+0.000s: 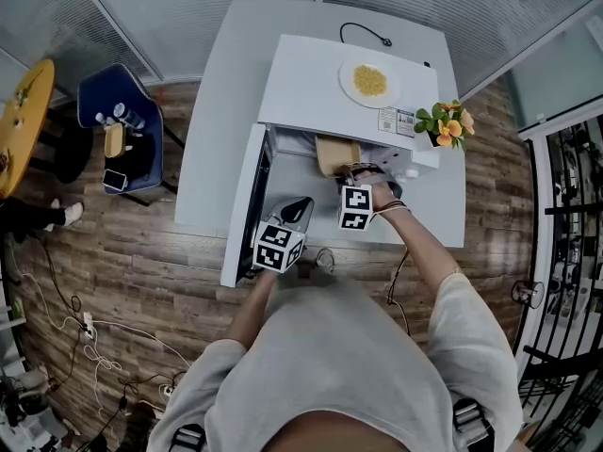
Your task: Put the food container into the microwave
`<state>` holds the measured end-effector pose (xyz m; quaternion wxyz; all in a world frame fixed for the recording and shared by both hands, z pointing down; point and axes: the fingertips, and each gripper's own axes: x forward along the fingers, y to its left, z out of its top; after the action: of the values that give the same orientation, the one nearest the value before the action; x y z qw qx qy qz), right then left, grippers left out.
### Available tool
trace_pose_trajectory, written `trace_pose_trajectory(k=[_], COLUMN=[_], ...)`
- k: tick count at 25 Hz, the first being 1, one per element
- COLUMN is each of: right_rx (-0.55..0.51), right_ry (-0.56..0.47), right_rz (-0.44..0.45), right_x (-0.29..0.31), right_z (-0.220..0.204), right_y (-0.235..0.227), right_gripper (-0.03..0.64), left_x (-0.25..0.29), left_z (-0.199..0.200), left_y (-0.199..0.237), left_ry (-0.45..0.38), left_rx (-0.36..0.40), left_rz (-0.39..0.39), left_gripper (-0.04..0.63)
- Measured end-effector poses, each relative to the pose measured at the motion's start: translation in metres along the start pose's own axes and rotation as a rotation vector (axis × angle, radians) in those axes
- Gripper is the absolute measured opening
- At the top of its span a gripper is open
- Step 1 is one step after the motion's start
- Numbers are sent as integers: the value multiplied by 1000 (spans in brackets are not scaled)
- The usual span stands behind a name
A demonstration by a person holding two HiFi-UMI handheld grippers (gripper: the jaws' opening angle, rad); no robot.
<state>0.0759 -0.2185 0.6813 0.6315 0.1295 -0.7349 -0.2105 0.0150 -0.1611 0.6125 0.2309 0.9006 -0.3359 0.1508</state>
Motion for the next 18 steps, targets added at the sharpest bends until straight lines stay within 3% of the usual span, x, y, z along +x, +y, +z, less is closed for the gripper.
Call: trace_pose_trajectory(k=[18], right_rx=[35], right_ry=[10], right_rz=[-92], right_x=[24], right_z=[0], right_y=[-56], right_gripper=[23], left_x=[-1], left_z=[1], left_y=[11], left_ry=[4], left_rx=[-20], left_rz=[18], left_gripper=[11])
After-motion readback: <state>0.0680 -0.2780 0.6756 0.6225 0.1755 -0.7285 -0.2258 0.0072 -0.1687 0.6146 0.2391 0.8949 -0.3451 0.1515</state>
